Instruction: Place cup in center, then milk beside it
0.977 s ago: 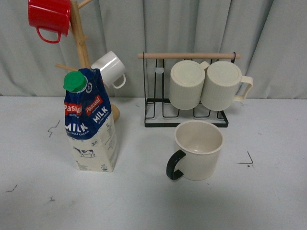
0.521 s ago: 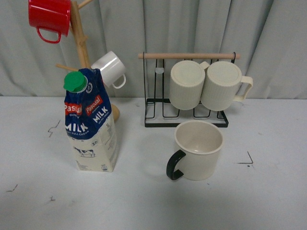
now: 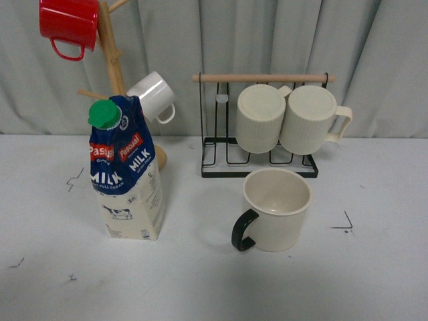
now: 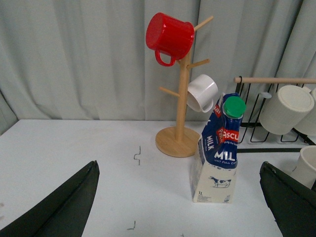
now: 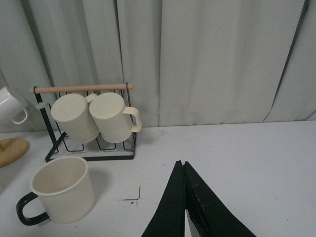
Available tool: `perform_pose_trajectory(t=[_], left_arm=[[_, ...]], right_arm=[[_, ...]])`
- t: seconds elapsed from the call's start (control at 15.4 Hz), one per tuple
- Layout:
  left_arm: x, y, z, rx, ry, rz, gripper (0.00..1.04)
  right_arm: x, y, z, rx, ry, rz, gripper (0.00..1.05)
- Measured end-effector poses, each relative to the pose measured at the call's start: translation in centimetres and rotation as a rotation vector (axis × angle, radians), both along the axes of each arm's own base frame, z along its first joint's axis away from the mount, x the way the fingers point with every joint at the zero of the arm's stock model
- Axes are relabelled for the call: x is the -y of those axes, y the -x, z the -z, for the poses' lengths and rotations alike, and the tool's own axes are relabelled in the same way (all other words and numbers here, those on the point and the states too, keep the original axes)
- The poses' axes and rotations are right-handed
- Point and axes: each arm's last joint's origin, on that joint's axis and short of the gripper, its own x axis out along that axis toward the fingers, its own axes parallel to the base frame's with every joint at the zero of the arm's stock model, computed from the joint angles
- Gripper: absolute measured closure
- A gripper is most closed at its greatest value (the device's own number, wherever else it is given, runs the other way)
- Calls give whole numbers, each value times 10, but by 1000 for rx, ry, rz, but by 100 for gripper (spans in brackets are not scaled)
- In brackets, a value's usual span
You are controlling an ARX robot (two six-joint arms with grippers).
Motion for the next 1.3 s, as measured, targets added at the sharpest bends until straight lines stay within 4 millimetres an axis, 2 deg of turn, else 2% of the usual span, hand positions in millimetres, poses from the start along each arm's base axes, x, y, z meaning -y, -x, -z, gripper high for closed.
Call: perform_pose_trajectory(t=[0.46,0.59,0.78,0.91,1.04,1.17,1.3], left_arm=[[0,0,0,0,0,0,7],[0,0,0,0,0,-2,7],[0,0,0,0,0,0,7],[0,0,0,0,0,0,7],[0,0,0,0,0,0,7],[6,-4,2,-239,-13,-36,7],[13,-22,-3,-269,-10,21,7]], right_arm=[[0,9,1,-1,0,0,103],[0,19,5,-29,0,-3,103],[0,20,4,-11,0,-3,103],[0,20,4,-11,2,-3,83],[0,20,4,-11,2,-3,58],[0,20,4,-11,3,-3,34],[0,20,4,-11,2,-3,8]])
